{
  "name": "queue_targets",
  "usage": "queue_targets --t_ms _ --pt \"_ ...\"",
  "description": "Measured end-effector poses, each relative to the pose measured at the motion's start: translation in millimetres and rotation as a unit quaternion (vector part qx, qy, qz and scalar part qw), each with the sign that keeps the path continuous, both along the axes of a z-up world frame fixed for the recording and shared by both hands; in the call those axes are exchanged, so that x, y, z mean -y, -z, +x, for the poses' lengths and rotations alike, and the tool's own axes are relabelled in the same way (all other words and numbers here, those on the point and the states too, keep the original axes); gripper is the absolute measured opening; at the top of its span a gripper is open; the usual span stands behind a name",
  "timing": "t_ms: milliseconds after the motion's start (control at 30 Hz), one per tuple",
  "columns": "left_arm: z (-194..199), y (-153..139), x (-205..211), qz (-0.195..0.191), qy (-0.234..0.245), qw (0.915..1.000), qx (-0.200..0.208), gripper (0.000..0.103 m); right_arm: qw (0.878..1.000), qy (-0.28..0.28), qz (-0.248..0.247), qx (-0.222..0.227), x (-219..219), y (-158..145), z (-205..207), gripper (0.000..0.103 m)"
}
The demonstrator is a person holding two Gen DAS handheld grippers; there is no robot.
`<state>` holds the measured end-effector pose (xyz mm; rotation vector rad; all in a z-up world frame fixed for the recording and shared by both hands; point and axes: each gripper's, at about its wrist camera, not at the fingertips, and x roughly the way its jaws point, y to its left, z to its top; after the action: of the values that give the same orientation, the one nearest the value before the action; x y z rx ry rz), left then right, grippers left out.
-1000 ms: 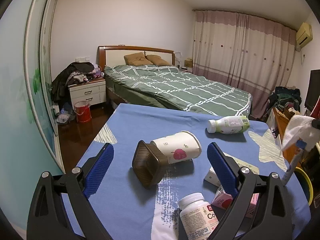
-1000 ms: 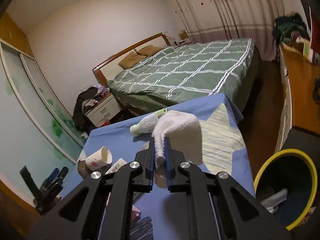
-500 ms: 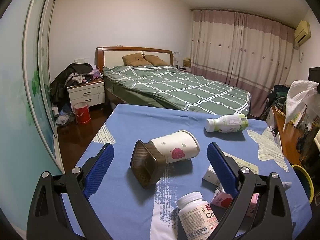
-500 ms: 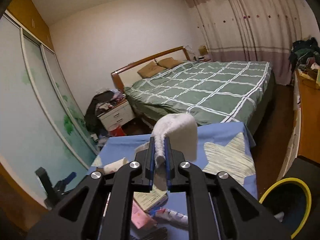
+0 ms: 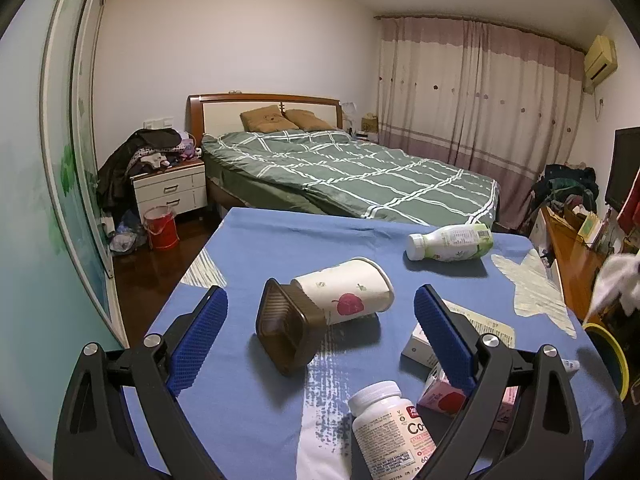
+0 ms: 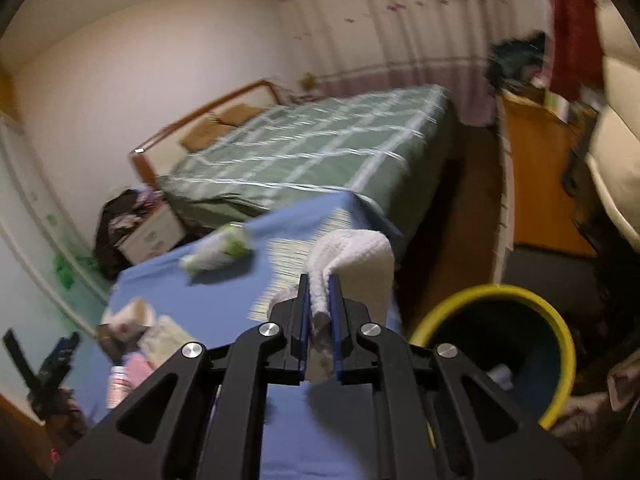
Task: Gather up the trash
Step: 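Carry the white tissue with the right tool over the bin and release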
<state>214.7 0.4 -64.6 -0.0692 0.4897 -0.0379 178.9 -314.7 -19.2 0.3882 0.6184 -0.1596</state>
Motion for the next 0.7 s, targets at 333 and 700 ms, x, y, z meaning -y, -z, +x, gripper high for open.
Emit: queue_targets --t_ms 333,700 --pt "0.9 1.5 4.3 0.005 0.005 1.0000 -0.002 0.093 0.991 0.126 -0.003 -0.042 72.2 48.0 -42.1 0.010" --pt "0.9 2.7 6.2 0.007 0.006 0.9999 -0.004 0.093 0.979 0.182 -0.024 -0.089 90.3 80.7 -34.7 0.048"
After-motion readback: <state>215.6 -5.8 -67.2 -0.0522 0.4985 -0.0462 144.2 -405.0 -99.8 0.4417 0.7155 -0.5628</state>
